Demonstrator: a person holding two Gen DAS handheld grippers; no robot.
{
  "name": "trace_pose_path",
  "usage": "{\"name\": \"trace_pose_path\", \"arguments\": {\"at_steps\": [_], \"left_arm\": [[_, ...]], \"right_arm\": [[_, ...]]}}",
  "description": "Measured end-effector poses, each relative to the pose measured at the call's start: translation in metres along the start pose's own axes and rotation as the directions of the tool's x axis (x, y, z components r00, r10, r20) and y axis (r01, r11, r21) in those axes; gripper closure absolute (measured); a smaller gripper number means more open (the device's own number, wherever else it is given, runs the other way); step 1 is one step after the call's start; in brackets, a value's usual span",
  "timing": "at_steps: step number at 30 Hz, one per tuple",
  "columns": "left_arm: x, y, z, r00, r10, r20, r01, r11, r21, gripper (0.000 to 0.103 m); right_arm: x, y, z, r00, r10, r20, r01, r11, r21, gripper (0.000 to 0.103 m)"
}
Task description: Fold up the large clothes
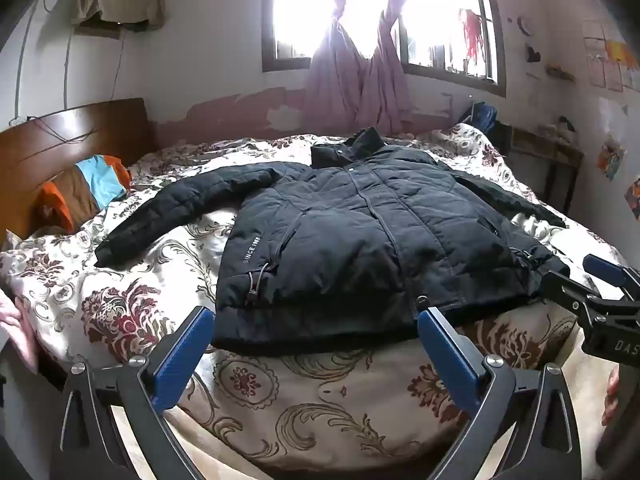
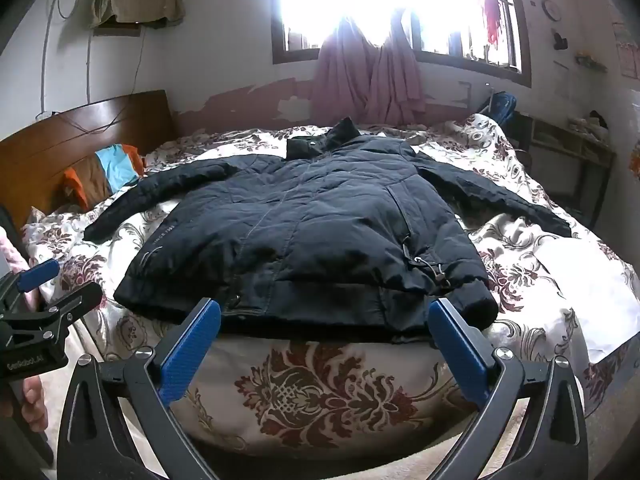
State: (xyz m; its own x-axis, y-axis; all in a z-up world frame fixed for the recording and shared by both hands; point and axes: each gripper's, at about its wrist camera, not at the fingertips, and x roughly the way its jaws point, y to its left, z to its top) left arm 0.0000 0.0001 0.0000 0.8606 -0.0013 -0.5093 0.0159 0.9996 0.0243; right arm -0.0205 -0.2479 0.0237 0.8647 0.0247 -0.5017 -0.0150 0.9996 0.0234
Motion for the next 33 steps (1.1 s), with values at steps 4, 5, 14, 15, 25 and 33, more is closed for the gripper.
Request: {"name": "trace_pose_path", "arguments": {"at_steps": [4, 5, 14, 15, 25, 33], "left_arm": [[0.0002, -0.0002, 0.0000, 1.000, 0.001, -0.003, -0.001, 1.000, 0.007, 0.000], [0.0001, -0.0002, 0.0000, 1.000, 0.003, -0.002, -0.002, 1.000, 0.006, 0.000], [0.0002, -0.0003, -0.0001, 1.000, -0.008, -0.004, 0.008, 1.000, -0.002, 0.000], [0.0001, 0.0000, -0.0001, 1.000, -0.008, -0.003, 0.008, 1.000, -0.003, 0.000], [0.0001, 0.0005, 0.0000, 1.000, -0.009, -0.005, 0.009, 1.000, -0.007, 0.000], [-0.0005, 0.0010, 0.0003, 1.000, -0.009, -0.004, 0.009, 1.000, -0.006, 0.000]], "right_arm": [[-0.0004, -0.0003, 0.0001, 1.000, 0.002, -0.001, -0.002, 1.000, 0.004, 0.001], [-0.0005, -0.0008, 0.0000, 1.000, 0.004, 0.000, -0.004, 1.000, 0.007, 0.001], [-0.0002, -0.0008, 0.0000, 1.000, 0.005, -0.002, -0.005, 1.000, 0.009, 0.001], [-0.0002, -0.0007, -0.0001, 1.000, 0.005, -0.001, -0.005, 1.000, 0.010, 0.001], [0.0010, -0.0012, -0.0004, 1.000, 0.005, -0.006, -0.005, 1.000, 0.010, 0.001], [0.0011, -0.0018, -0.0005, 1.000, 0.006, -0.007, -0.006, 1.000, 0.011, 0.001]]}}
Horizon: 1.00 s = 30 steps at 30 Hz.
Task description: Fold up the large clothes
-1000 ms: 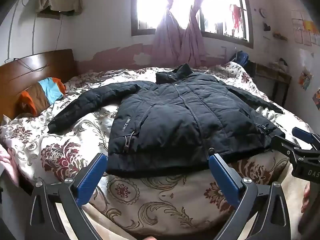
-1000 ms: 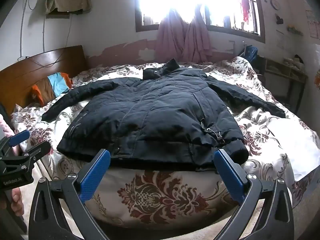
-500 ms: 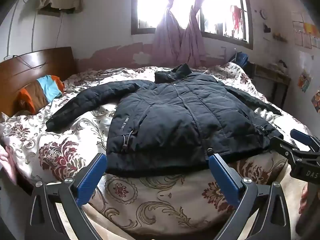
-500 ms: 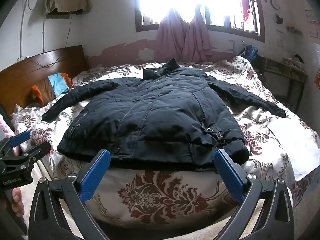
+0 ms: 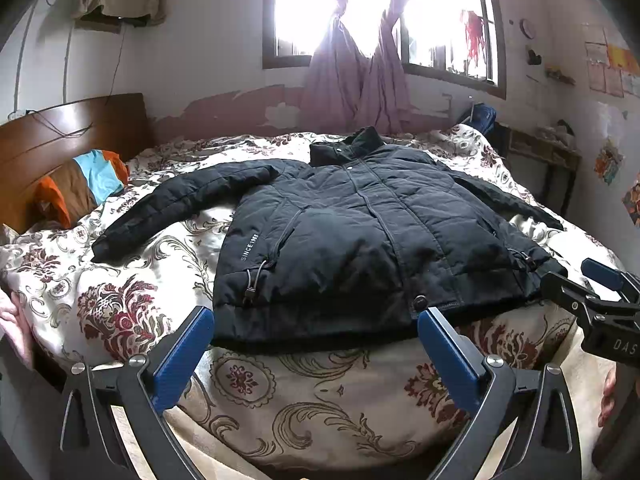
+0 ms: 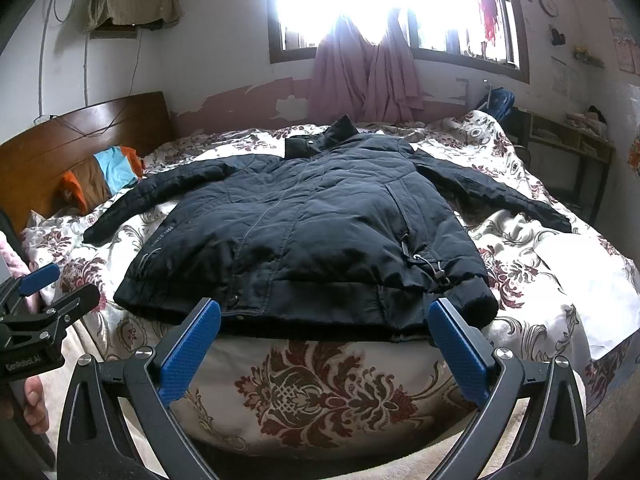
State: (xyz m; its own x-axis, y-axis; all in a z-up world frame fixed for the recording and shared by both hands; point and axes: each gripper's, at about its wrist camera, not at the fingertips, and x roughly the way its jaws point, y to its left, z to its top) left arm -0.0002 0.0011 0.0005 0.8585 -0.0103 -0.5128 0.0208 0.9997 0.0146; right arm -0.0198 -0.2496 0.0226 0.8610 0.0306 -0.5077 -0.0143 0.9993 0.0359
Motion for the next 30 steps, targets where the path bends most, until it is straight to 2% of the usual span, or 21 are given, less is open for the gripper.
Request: {"name": "trace_pose_path", "arguments": {"at_steps": [30], "left_arm": [[0.0000, 0.0007, -0.0016, 1.000, -0.003, 0.001, 0.003, 1.000, -0.004, 0.000]], "right_arm": [[-0.0005, -0.0010, -0.0008, 1.000, 0.003, -0.003, -0.003, 1.000, 0.002, 0.001]]}}
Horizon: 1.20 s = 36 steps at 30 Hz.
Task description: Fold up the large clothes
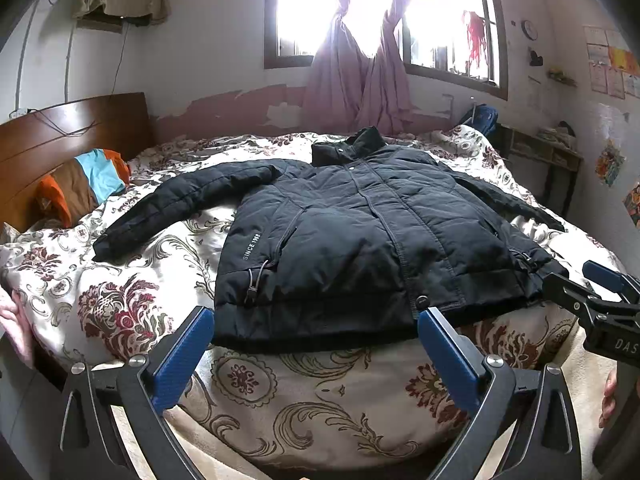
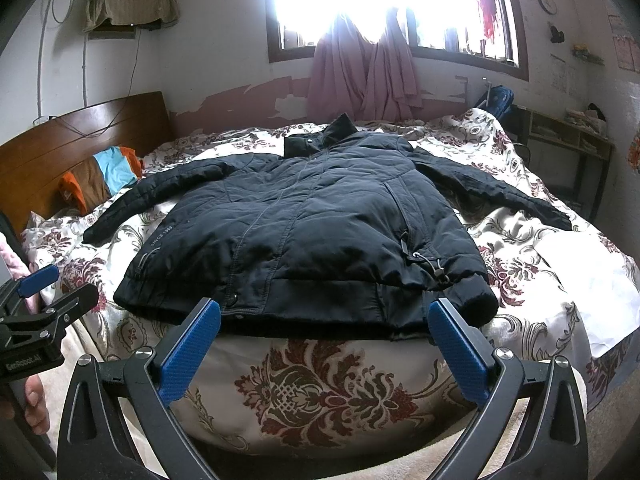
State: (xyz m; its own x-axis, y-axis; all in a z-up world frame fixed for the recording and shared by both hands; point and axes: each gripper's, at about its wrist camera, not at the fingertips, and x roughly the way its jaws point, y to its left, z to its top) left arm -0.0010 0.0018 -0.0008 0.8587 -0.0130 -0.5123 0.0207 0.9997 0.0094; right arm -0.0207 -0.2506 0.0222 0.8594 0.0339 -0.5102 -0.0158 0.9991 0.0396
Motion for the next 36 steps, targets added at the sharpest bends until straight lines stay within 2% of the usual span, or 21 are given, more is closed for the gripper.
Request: {"name": "trace_pose_path", "arguments": {"at_steps": [24, 32, 36], "left_arm": [[0.004, 0.004, -0.004, 1.000, 0.013, -0.015, -0.013, 1.000, -0.003, 0.000], [0.012, -0.003, -0.007, 0.999, 0.022, -0.044, -0.022, 1.000, 0.009, 0.000], [0.019, -0.007, -0.009, 0.997, 0.024, -0.077, -0.024, 1.000, 0.013, 0.000]], "right_arm": [[-0.001, -0.001, -0.004, 1.000, 0.008, -0.014, -0.008, 1.000, 0.012, 0.001], [0.005, -0.010, -0.004, 0.997, -0.057, -0.050, 0.060, 0.996, 0.060, 0.001], [0.006, -0.019, -0.004, 0.997, -0.055, -0.053, 0.060, 0.993, 0.099, 0.001]]}}
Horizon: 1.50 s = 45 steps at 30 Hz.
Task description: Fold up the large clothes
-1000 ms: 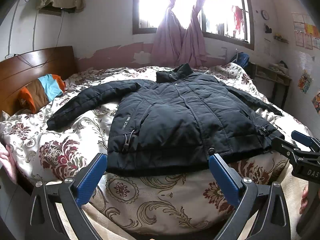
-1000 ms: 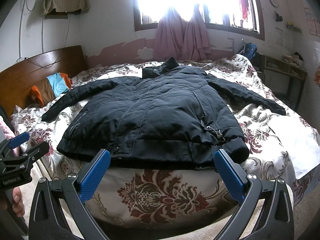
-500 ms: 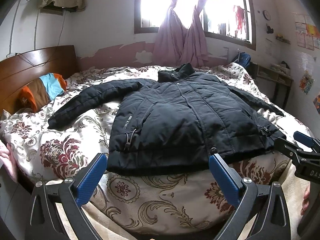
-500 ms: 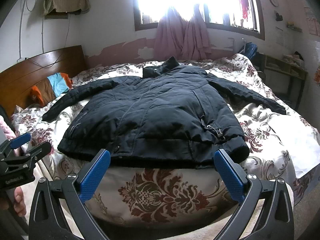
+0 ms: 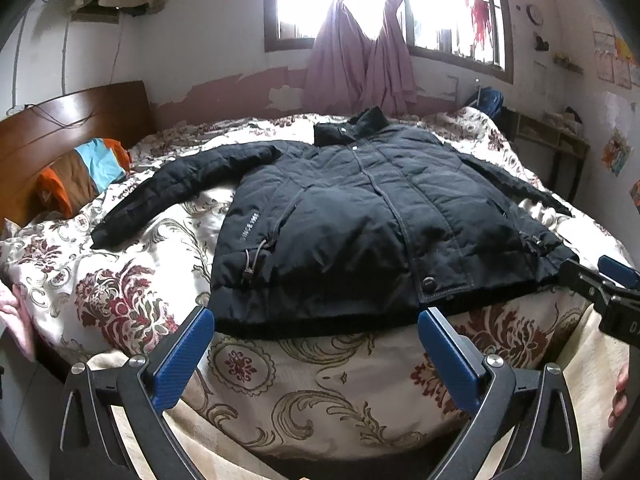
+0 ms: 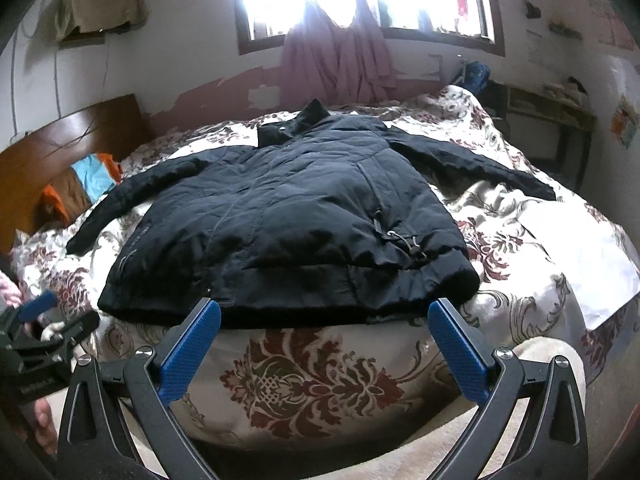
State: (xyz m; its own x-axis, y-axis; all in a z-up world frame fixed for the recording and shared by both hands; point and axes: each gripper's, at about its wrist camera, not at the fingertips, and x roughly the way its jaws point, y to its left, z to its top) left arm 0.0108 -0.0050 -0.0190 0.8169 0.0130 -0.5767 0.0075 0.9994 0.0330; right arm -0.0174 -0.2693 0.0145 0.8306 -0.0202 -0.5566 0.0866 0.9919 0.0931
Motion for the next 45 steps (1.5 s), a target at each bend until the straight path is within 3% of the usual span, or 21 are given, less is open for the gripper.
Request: {"name": "trace_pose_path", "arguments": {"at_steps": [5, 12, 15, 18, 23, 26, 28, 32, 37, 41, 45], "left_arm": [[0.015, -0.007, -0.001, 0.997, -0.023, -0.067, 0.024, 1.000, 0.010, 0.000], [0.026, -0.012, 0.015, 0.998, 0.000, -0.064, 0.003, 0.999, 0.036, 0.000], [0.037, -0.019, 0.029, 0.997, 0.024, -0.072, -0.020, 0.998, 0.051, 0.000], [0.049, -0.026, 0.046, 0.996, 0.031, -0.084, -0.027, 0.998, 0.048, 0.000], [0.073, -0.043, 0.076, 0.994, -0.025, -0.105, 0.028, 0.999, 0.025, 0.000], [0.086, -0.058, 0.096, 0.994, -0.038, -0.102, 0.040, 0.999, 0.023, 0.000], [0.097, -0.068, 0.112, 0.994, -0.035, -0.101, 0.038, 0.999, 0.022, 0.000], [0.130, -0.083, 0.141, 0.989, 0.015, -0.147, -0.012, 1.000, 0.018, 0.000], [0.184, -0.102, 0.179, 0.974, 0.085, -0.211, -0.082, 0.996, 0.026, 0.000], [0.219, -0.138, 0.210, 0.981, 0.074, -0.177, -0.060, 0.995, 0.083, 0.000], [0.257, -0.185, 0.245, 0.988, -0.015, -0.155, 0.032, 0.993, 0.110, 0.000]], "right_arm": [[0.002, -0.016, 0.004, 1.000, 0.005, 0.023, -0.006, 0.998, 0.070, 0.001], [0.029, -0.066, 0.007, 0.998, 0.055, -0.008, -0.050, 0.955, 0.291, 0.001], [0.038, -0.094, 0.019, 0.999, 0.007, 0.044, -0.022, 0.939, 0.344, 0.001], [0.059, -0.124, 0.044, 0.997, -0.068, 0.045, 0.047, 0.931, 0.362, 0.001], [0.101, -0.177, 0.100, 0.983, -0.182, 0.017, 0.157, 0.892, 0.425, 0.001], [0.127, -0.213, 0.141, 0.972, -0.228, 0.055, 0.172, 0.850, 0.498, 0.001], [0.153, -0.233, 0.168, 0.975, -0.217, 0.050, 0.160, 0.839, 0.519, 0.001], [0.230, -0.279, 0.207, 0.978, -0.205, -0.035, 0.190, 0.811, 0.553, 0.001], [0.283, -0.317, 0.203, 0.970, -0.222, -0.100, 0.236, 0.753, 0.615, 0.001], [0.317, -0.354, 0.203, 0.954, -0.243, -0.174, 0.297, 0.714, 0.634, 0.001], [0.343, -0.382, 0.200, 0.924, -0.245, -0.294, 0.378, 0.702, 0.603, 0.001]]}}
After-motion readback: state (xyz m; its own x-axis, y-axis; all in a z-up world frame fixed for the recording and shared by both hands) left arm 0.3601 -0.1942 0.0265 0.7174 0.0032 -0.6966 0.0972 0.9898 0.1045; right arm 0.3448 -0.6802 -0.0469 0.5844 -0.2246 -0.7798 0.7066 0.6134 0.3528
